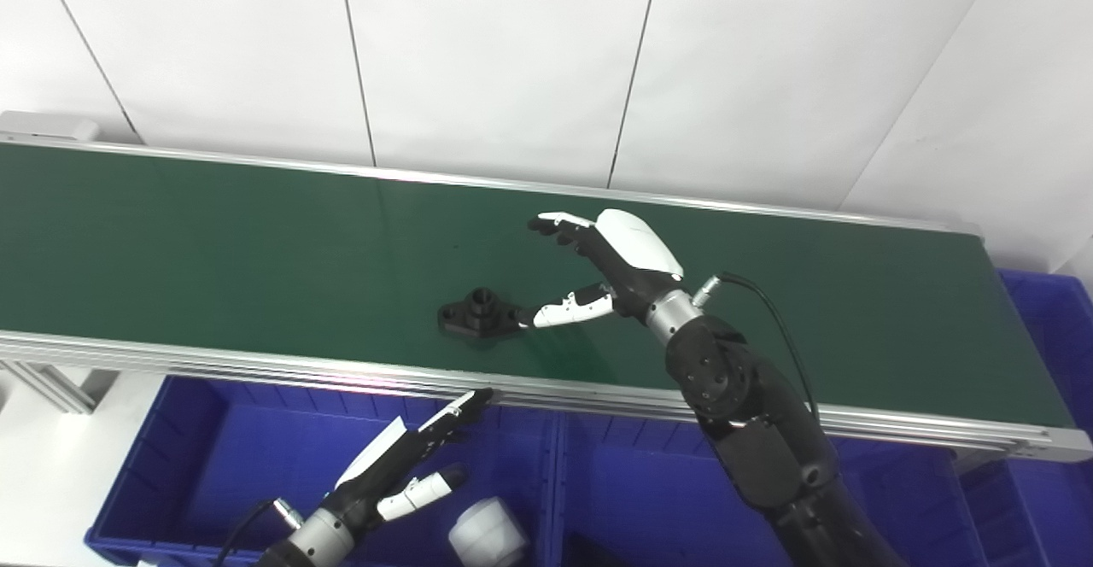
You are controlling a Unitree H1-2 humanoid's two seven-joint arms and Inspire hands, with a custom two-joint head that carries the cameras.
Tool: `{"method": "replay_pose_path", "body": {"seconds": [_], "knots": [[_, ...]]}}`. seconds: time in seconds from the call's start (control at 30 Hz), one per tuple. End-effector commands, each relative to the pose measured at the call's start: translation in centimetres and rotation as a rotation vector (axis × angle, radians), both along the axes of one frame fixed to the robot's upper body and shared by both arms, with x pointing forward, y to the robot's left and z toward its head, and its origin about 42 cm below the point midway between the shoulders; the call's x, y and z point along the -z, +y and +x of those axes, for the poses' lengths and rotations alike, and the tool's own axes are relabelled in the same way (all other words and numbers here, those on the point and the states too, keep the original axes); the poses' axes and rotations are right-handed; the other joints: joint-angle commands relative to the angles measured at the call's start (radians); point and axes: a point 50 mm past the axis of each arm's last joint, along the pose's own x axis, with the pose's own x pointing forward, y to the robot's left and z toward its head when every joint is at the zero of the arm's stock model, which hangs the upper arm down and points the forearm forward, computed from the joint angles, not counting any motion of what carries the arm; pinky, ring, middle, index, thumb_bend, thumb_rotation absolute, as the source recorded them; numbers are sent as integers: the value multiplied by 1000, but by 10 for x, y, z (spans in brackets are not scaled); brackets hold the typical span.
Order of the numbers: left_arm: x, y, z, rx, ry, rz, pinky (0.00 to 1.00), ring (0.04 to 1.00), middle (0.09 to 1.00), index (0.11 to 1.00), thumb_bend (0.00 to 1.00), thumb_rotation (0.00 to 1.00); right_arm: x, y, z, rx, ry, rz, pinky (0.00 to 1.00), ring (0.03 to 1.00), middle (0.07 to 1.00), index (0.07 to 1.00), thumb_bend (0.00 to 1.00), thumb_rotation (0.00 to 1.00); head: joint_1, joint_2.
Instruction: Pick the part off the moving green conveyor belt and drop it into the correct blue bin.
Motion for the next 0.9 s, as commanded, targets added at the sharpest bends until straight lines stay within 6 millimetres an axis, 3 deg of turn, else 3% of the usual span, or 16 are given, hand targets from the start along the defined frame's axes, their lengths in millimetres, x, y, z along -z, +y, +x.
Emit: {"method": "replay_pose_path", "body": {"seconds": [0.0, 0.43, 0.7, 0.87], "knots": [[-11, -2, 5, 8, -45, -13, 881, 941, 968, 962, 640, 964, -25, 7, 13, -33, -74, -11, 741, 809, 833, 837, 784, 396, 3, 4], [-15, -8, 3, 8, -55, -27, 887, 947, 970, 957, 621, 962, -9, 14, 24, -71, -55, -138, 744, 801, 816, 831, 789, 380, 15, 20], [-17, -11, 3, 4, -42, -42, 885, 946, 973, 957, 609, 947, 3, 13, 24, -83, -28, -189, 760, 799, 813, 828, 756, 318, 19, 31], [-19, -13, 3, 7, -53, -43, 866, 934, 969, 958, 595, 951, 15, 8, 20, -92, -26, -216, 697, 755, 778, 802, 712, 254, 21, 39]]}}
